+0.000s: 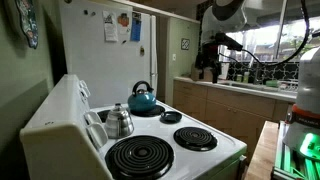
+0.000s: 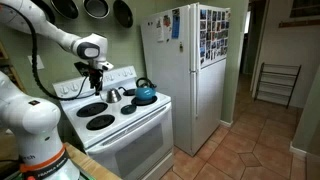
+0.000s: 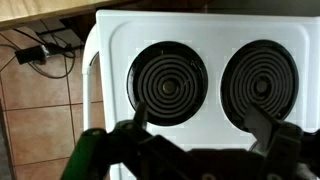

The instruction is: Pick up the silver stove top kettle on the middle of the rear stove plate and put it on the left rear stove plate

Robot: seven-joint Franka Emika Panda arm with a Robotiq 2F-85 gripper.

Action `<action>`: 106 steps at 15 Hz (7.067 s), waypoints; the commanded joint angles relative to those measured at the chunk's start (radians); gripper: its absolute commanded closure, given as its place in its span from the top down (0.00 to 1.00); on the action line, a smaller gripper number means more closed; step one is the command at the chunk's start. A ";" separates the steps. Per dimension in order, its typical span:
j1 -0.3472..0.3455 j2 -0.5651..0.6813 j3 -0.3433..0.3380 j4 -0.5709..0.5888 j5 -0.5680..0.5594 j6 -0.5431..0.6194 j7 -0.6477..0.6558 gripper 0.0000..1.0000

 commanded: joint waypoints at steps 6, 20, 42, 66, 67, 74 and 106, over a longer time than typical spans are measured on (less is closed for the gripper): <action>-0.008 0.000 0.007 0.001 0.002 -0.003 -0.002 1.00; -0.008 0.000 0.007 0.001 0.002 -0.003 -0.002 1.00; 0.004 0.509 0.001 0.422 0.472 0.277 0.008 1.00; -0.005 0.946 0.052 0.832 0.805 0.271 -0.131 1.00; 0.005 0.975 0.045 0.850 0.794 0.261 -0.117 1.00; 0.025 1.121 0.031 0.972 0.785 0.292 -0.124 1.00; 0.005 1.482 0.101 1.392 0.872 0.206 -0.201 1.00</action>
